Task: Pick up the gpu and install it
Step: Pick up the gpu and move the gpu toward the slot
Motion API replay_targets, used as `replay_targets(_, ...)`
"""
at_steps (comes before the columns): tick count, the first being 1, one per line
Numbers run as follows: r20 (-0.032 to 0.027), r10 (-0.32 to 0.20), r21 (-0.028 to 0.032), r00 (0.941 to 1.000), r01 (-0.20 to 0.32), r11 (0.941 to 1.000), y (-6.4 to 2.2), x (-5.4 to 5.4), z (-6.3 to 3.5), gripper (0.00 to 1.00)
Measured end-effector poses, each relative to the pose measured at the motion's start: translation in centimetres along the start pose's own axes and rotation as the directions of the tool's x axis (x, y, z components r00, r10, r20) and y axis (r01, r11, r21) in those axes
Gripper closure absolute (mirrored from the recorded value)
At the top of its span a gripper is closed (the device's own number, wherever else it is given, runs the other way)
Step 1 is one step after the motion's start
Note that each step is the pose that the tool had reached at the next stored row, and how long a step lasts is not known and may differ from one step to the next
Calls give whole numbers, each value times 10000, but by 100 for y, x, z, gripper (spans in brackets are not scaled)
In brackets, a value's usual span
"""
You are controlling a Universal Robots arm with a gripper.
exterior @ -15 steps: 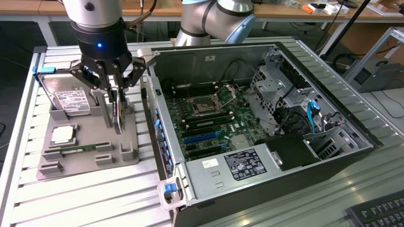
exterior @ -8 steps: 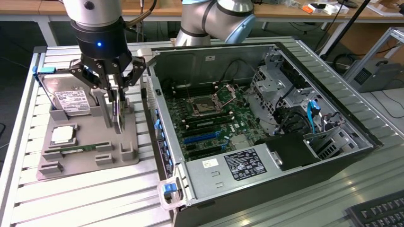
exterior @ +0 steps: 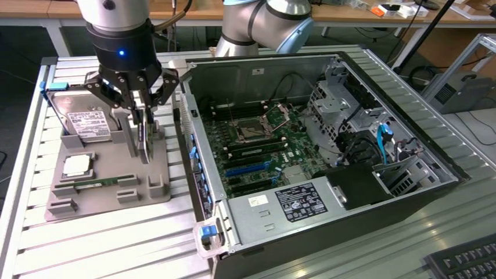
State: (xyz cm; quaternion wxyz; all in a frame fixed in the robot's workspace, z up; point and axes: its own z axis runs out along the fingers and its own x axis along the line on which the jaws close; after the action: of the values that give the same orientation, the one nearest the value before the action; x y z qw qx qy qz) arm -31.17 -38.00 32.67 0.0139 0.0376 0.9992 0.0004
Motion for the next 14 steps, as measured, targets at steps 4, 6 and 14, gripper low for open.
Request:
replay_targets(4,0,0,0,10000,0,10000,0,0,-12,73)
replay_targets(6,0,0,-1,10000,0,10000,0,-1,-19,73)
replay_targets(14,0,0,0,10000,0,10000,0,-1,-39,73)
